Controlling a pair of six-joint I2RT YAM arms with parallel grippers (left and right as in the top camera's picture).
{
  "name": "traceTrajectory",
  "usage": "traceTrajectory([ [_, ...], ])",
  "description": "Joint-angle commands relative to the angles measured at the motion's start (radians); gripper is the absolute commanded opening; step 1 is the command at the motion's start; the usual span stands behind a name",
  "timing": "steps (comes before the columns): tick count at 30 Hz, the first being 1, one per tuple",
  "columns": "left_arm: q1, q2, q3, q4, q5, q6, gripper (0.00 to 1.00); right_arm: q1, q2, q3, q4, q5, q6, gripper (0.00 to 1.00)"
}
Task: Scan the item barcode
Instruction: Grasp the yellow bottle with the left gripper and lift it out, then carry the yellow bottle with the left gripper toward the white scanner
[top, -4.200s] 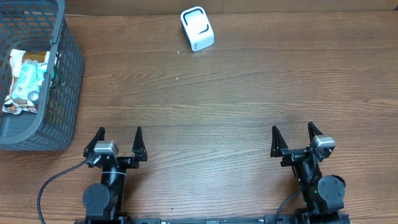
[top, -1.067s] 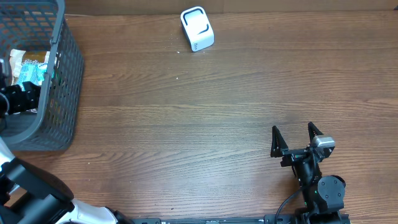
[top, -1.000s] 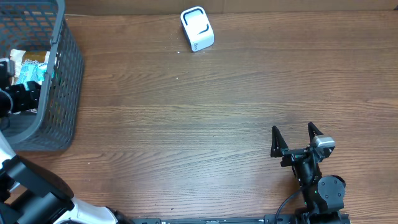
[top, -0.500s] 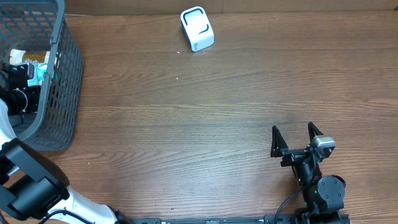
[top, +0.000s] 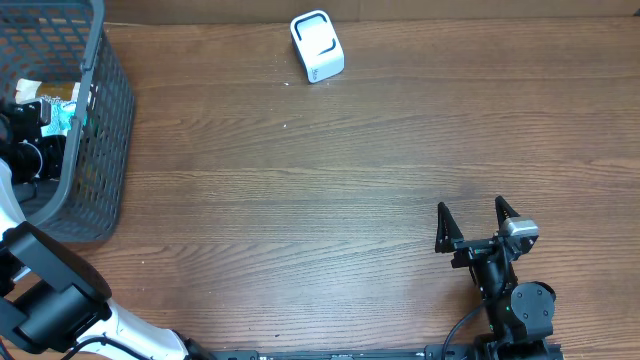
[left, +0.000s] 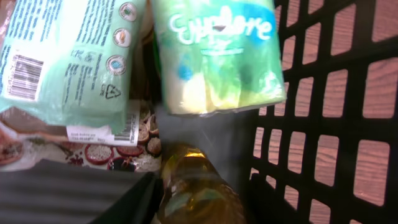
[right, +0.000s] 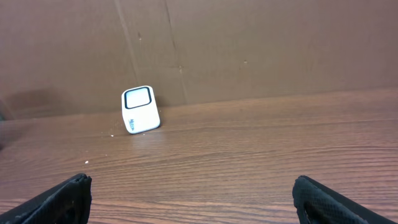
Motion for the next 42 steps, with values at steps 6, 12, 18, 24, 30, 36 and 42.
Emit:
traceTrajectory([
  [6, 0.000, -0.039, 0.196, -0.027, -0.003, -0.151, 0.20, -0.003, -0.005, -0.011, 0.005, -0.006, -0.007, 1.00],
  [12, -0.003, -0.141, 0.348, -0.025, -0.002, -0.294, 0.18, -0.003, -0.005, -0.011, 0.005, -0.006, -0.007, 1.00],
  [18, -0.040, -0.280, 0.442, -0.024, 0.001, -0.381, 0.15, -0.003, -0.005, -0.011, 0.005, -0.006, -0.007, 1.00],
  [24, -0.123, -0.415, 0.444, -0.035, 0.001, -0.423, 0.16, -0.003, -0.005, -0.011, 0.005, -0.006, -0.007, 1.00],
  [30, -0.274, -0.483, 0.444, -0.125, 0.001, -0.447, 0.15, -0.003, -0.005, -0.011, 0.005, -0.006, -0.007, 1.00],
  [36, -0.445, -0.473, 0.423, -0.244, -0.003, -0.467, 0.15, -0.003, -0.005, -0.011, 0.005, -0.006, -0.007, 1.00],
  [42, -0.630, -0.453, 0.347, -0.257, -0.080, -0.549, 0.14, -0.003, -0.005, -0.011, 0.005, -0.006, -0.007, 1.00],
])
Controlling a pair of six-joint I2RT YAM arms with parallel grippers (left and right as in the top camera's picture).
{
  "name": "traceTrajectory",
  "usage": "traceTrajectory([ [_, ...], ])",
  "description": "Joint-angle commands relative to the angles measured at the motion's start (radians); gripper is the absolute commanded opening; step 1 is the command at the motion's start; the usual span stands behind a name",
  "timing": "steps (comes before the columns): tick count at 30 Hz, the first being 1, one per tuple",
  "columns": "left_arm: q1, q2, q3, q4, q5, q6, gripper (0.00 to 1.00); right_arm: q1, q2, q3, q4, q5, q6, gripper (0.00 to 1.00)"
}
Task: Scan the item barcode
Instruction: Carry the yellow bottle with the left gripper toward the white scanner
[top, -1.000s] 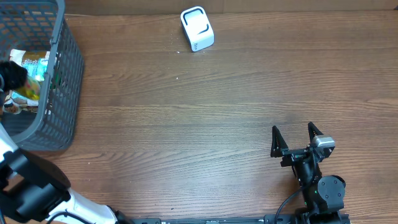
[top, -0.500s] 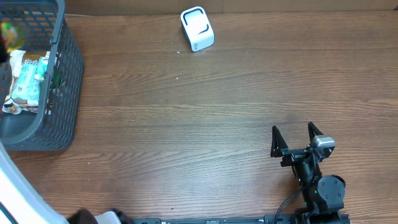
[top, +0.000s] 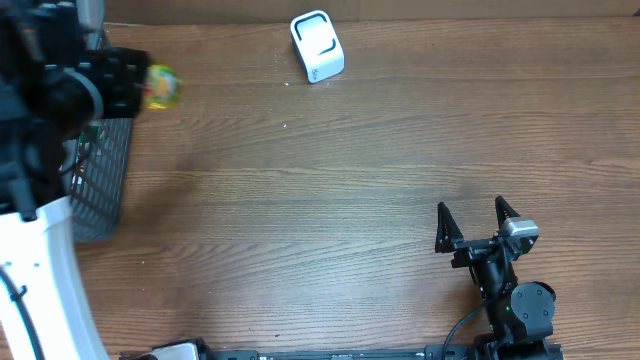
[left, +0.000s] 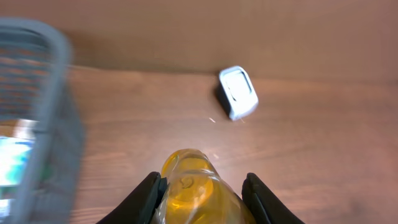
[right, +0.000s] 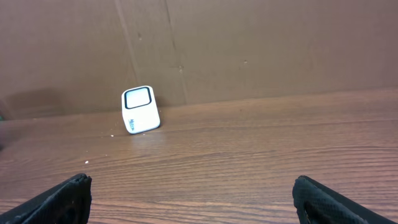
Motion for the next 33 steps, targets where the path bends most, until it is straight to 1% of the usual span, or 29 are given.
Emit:
traceTrajectory([
  [1, -0.106, 0.010, -0.059, 0.014, -0.068, -0.076, 0.14, -0.003, -0.005, -0.011, 0.005, -0.006, -0.007, 1.00],
  [4, -0.207, 0.011, -0.145, 0.055, -0.118, -0.101, 0.14, -0.003, -0.005, -0.011, 0.005, -0.006, -0.007, 1.00],
  [7, -0.314, 0.011, -0.253, 0.130, -0.176, -0.147, 0.15, -0.003, -0.005, -0.011, 0.005, -0.006, -0.007, 1.00],
  [11, -0.452, 0.011, -0.398, 0.251, -0.243, -0.224, 0.14, -0.003, -0.005, -0.011, 0.005, -0.006, -0.007, 1.00],
  [16, -0.639, 0.016, -0.577, 0.414, -0.378, -0.317, 0.14, -0.003, -0.005, -0.011, 0.005, -0.006, -0.007, 1.00],
  [21, -0.787, 0.064, -0.699, 0.546, -0.473, -0.376, 0.15, -0.003, -0.005, -0.011, 0.005, -0.006, -0.007, 1.00],
  [23, -0.826, 0.099, -0.718, 0.565, -0.502, -0.393, 0.16, -0.003, -0.005, -0.011, 0.005, -0.006, -0.007, 1.00],
  [27, -0.875, 0.178, -0.719, 0.595, -0.503, -0.409, 0.18, -0.003, -0.005, -0.011, 0.005, -0.006, -0.007, 1.00],
  [33, -0.906, 0.256, -0.719, 0.655, -0.502, -0.427, 0.19, -0.003, -0.005, -0.011, 0.005, -0.006, -0.007, 1.00],
])
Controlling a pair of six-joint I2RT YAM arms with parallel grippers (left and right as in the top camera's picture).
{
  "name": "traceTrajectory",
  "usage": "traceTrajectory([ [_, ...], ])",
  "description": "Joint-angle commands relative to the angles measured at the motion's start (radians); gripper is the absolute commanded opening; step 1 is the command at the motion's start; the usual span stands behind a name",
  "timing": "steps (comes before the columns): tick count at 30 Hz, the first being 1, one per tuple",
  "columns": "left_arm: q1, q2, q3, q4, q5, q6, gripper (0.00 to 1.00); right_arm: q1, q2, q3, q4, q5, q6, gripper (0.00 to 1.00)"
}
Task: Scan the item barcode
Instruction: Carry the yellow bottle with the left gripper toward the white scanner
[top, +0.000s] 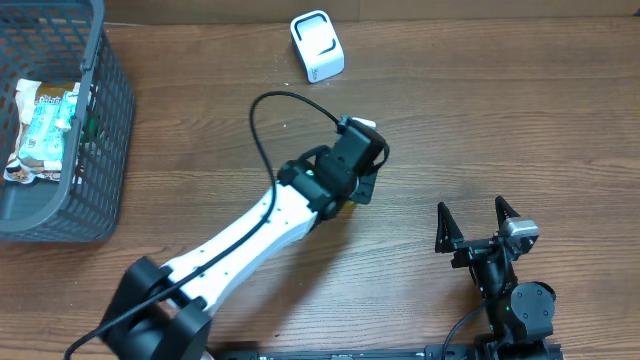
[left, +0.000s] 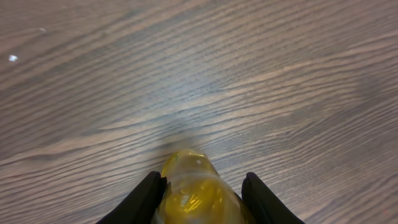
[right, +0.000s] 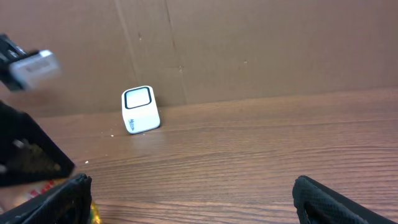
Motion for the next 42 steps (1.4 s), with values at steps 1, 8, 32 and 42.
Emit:
traceTrajectory([
  [1, -0.013, 0.015, 0.004, 0.026, -0.027, -0.040, 0.19, -0.003, -0.005, -0.011, 0.005, -0.005, -0.007, 1.00],
  [8, -0.018, 0.035, 0.003, 0.040, -0.006, -0.081, 0.14, -0.003, -0.005, -0.011, 0.005, -0.005, -0.007, 1.00],
  [32, -0.085, 0.048, -0.003, 0.058, -0.047, -0.177, 0.25, -0.003, -0.005, -0.011, 0.005, -0.005, -0.007, 1.00],
  [42, -0.089, 0.100, -0.015, 0.136, -0.047, -0.180, 0.29, -0.003, -0.005, -0.011, 0.005, -0.005, -0.007, 1.00],
])
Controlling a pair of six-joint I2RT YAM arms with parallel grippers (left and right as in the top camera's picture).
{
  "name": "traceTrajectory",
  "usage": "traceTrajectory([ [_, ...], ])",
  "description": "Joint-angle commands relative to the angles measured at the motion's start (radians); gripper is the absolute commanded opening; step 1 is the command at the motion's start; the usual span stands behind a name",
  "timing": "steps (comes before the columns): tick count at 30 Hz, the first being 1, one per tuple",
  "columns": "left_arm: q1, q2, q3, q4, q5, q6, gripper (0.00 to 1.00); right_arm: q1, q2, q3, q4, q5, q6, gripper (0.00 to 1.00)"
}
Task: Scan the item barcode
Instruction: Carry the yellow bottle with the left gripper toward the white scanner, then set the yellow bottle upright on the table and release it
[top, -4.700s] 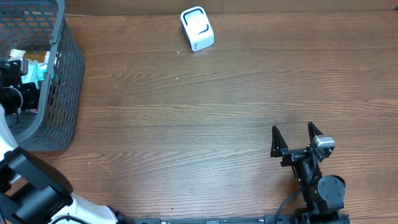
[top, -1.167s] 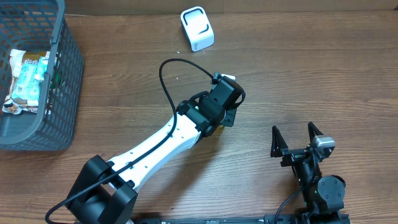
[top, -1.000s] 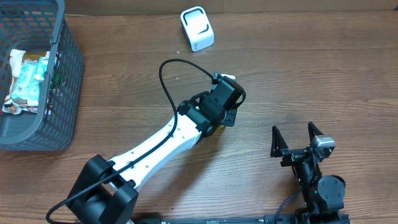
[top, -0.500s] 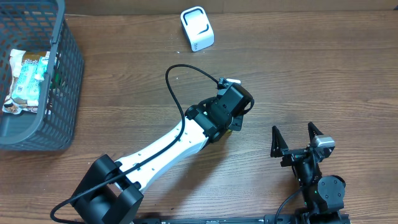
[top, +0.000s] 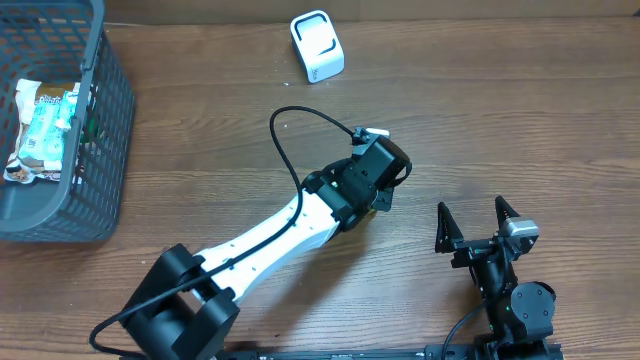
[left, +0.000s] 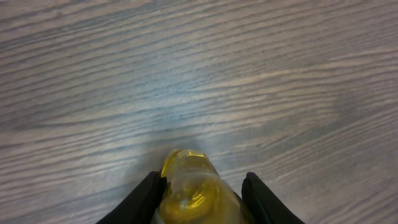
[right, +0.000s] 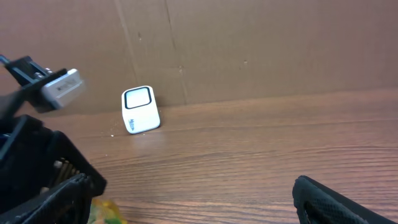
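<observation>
A yellow bottle of oil (left: 191, 186) sits between the black fingers (left: 144, 198) of my left gripper (left: 200, 194), which is shut on it, just above the wooden table (left: 280, 74). From overhead, the left gripper (top: 376, 186) is at mid-table and hides nearly all of the bottle. The right wrist view catches a yellow-green bit of the bottle (right: 103, 211) at its lower left. The white scanner (top: 317, 45) stands at the far edge, also seen as scanner (right: 140, 109). My right gripper (top: 470, 206) rests open near the front right, nothing in it.
A grey mesh basket (top: 110, 120) with packaged goods stands at the far left. A black cable (top: 285, 130) loops above the left arm. A brown cardboard wall (right: 249, 43) runs behind the scanner.
My left gripper, still holding the bottle, has shifted a little to the right and nearer the front, closer to the right gripper. The right arm has not moved.
My left gripper was down in the basket with the bottle between its fingers. Then it held the bottle up beside the basket's rim. Then it was over mid-table with the bottle, and now it is slightly further right. The right gripper stayed open in place.
</observation>
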Motion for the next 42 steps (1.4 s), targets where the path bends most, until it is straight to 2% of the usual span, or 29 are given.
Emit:
traceTrajectory([
  [1, -0.006, 0.035, -0.001, 0.024, -0.012, -0.013, 0.29, -0.003, -0.005, -0.011, 0.005, -0.006, -0.008, 1.00],
  [6, -0.006, 0.050, 0.000, 0.026, -0.013, -0.012, 0.45, -0.003, -0.005, -0.011, 0.005, -0.006, -0.008, 1.00],
  [12, -0.006, 0.034, 0.011, 0.026, -0.010, -0.008, 1.00, -0.003, -0.005, -0.011, 0.005, -0.006, -0.008, 1.00],
  [20, -0.006, -0.074, 0.061, 0.001, -0.008, 0.073, 1.00, -0.003, -0.005, -0.011, 0.005, -0.006, -0.008, 1.00],
  [25, 0.011, -0.158, 0.145, -0.091, -0.011, 0.127, 1.00, -0.003, -0.005, -0.011, 0.005, -0.006, -0.008, 1.00],
  [35, 0.131, -0.212, 0.455, -0.531, -0.010, 0.244, 1.00, -0.003, -0.005, -0.011, 0.005, -0.006, -0.008, 1.00],
  [42, 0.326, -0.218, 0.627, -0.775, -0.007, 0.344, 1.00, -0.003, -0.005, -0.011, 0.005, -0.006, -0.008, 1.00],
])
